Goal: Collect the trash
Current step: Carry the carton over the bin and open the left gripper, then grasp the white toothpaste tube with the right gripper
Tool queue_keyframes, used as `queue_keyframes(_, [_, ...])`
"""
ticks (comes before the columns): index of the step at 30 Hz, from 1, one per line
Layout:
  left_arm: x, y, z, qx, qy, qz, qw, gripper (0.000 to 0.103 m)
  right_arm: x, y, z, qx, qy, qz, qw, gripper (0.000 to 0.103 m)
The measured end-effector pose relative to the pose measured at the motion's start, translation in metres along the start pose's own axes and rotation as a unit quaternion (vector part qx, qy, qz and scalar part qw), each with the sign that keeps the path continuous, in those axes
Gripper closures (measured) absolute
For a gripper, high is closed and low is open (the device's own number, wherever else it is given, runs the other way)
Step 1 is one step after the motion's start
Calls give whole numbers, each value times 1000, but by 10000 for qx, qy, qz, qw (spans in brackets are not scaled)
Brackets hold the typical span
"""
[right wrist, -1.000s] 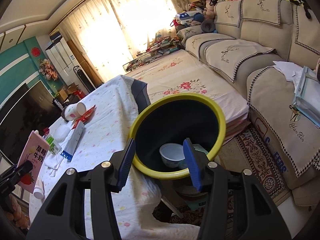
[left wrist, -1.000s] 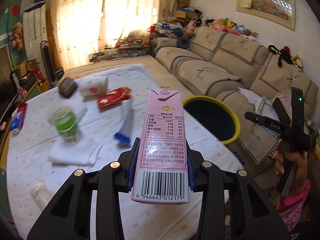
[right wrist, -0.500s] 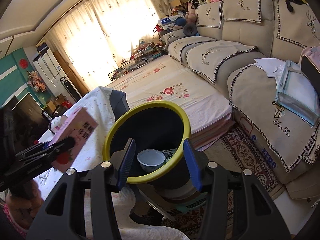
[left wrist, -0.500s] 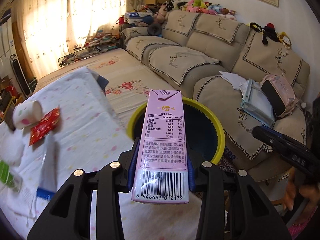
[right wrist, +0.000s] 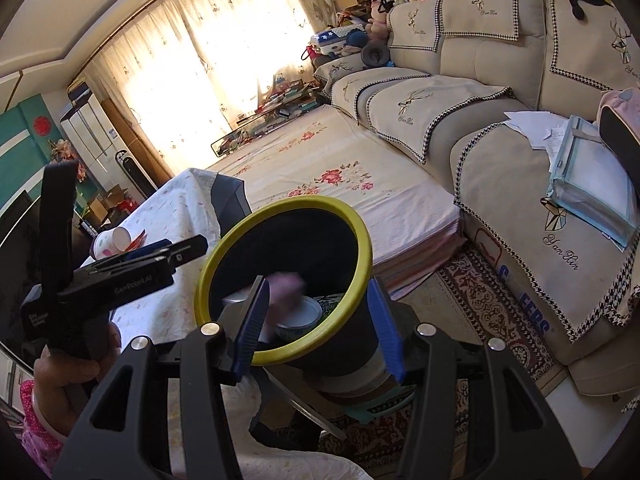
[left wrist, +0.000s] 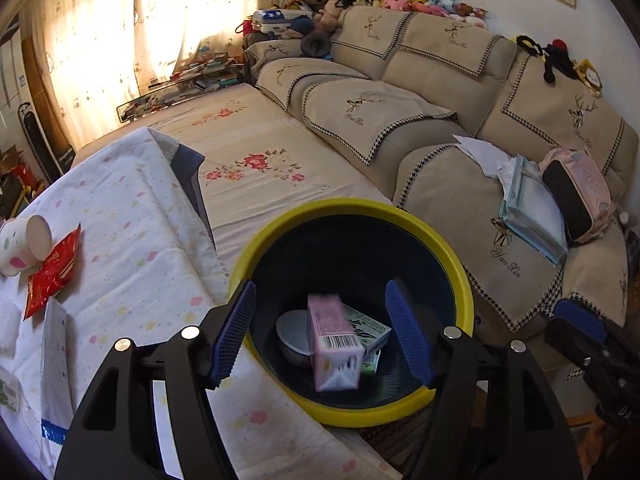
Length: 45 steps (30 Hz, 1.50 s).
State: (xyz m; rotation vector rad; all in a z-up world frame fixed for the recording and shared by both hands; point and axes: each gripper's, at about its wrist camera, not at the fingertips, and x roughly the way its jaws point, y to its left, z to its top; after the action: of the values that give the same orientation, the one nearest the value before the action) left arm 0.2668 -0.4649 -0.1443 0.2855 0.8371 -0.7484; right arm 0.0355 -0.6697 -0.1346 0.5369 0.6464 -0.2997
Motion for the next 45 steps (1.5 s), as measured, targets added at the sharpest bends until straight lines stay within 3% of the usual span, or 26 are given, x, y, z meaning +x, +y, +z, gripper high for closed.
queue_keyframes(4, [-42, 16, -11, -198, -304, -87, 9993, 34, 1, 8, -2, -94, 22, 22, 10000, 53])
queue_keyframes(11, [-146, 56, -55, -546, -1016, 226, 9931, 21, 14, 32, -10, -357, 187, 135, 9991, 53])
queue_keyframes(16, [-215, 102, -97, -1095, -1360, 716, 9820, 14, 25, 62, -16, -633, 360, 314, 9969, 53])
queue_keyframes(21, [-260, 149, -145, -1636, -1458, 1522, 9638, 12, 41, 122, -28, -1183, 593, 652, 9891, 53])
queue_keyframes(27, [-286, 186, -181, -1961, -1542, 1866, 9502, 12, 58, 213, -39, -1700, 709, 1132, 9764, 53])
queue_keyframes(32, [-294, 202, -202, -2026, -1607, 1811, 9489, 12, 83, 281, -38, -1889, 803, 1264, 9705, 53])
queue_keyframes(38, [-297, 219, -217, -2237, -1610, 1732, 9455, 12, 131, 328, -40, -2112, 1158, 693, 9681, 53])
queue_keyframes(45, [-302, 228, -227, -2317, -1655, 1738, 9427, 12, 166, 350, -55, -2270, 1445, 234, 9628, 53])
